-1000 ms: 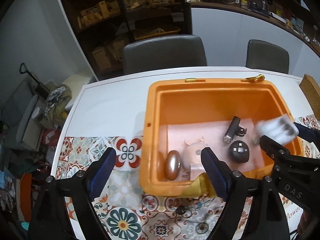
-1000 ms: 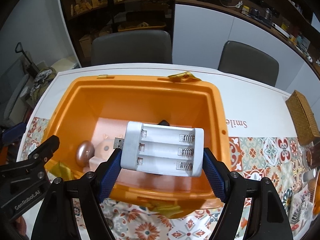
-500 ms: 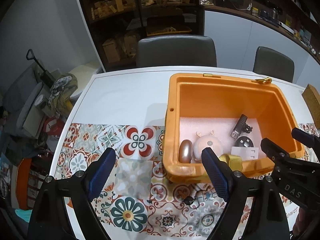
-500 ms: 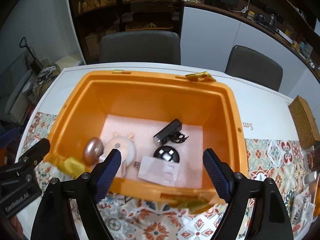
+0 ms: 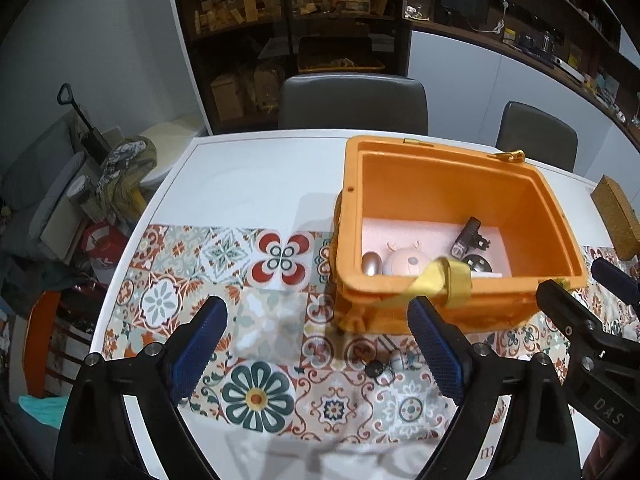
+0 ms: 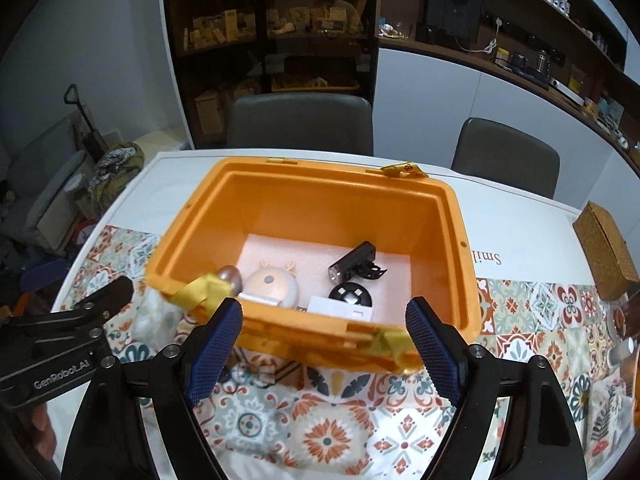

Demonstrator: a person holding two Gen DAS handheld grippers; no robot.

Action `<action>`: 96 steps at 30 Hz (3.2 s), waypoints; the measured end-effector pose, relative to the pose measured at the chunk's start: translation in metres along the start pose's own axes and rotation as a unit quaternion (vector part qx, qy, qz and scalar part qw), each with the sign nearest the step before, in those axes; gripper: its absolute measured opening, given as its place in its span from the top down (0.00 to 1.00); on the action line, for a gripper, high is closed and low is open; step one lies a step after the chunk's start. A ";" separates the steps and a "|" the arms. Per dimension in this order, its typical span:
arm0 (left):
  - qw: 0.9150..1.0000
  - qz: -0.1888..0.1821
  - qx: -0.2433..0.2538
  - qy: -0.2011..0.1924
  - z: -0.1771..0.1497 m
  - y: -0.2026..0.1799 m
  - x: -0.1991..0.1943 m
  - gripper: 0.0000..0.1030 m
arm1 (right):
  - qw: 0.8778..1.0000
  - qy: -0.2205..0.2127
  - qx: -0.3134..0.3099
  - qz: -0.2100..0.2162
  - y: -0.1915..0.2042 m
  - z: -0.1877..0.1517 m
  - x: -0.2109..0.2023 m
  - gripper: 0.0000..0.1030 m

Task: Organize rigid objects
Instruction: 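Move both open tools back toward the astronaut keychain figure, then close the right tool around the astronaut keychain figure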

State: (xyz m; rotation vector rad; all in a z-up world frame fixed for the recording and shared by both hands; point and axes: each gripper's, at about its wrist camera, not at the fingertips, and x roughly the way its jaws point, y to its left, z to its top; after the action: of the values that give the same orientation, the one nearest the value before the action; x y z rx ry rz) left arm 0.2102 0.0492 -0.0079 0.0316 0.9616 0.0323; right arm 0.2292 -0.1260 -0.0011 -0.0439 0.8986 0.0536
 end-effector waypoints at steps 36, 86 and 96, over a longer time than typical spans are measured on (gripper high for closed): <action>0.998 0.028 -0.006 0.049 -0.084 0.042 0.038 0.07 | 0.995 0.063 -0.004 0.073 0.049 -0.084 0.057 0.19; 0.992 0.038 -0.014 0.121 -0.097 0.035 0.136 0.07 | 0.993 0.079 -0.004 0.082 0.054 -0.105 0.151 0.46; 0.994 0.014 -0.018 0.109 -0.097 0.032 0.113 0.07 | 0.994 0.083 0.008 0.067 0.046 -0.104 0.126 0.46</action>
State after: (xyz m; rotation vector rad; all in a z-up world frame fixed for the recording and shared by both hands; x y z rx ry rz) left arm 0.1944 0.0873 -0.1548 0.0090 1.1783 0.0801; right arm 0.2232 -0.0834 -0.1654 0.0281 1.0682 0.1702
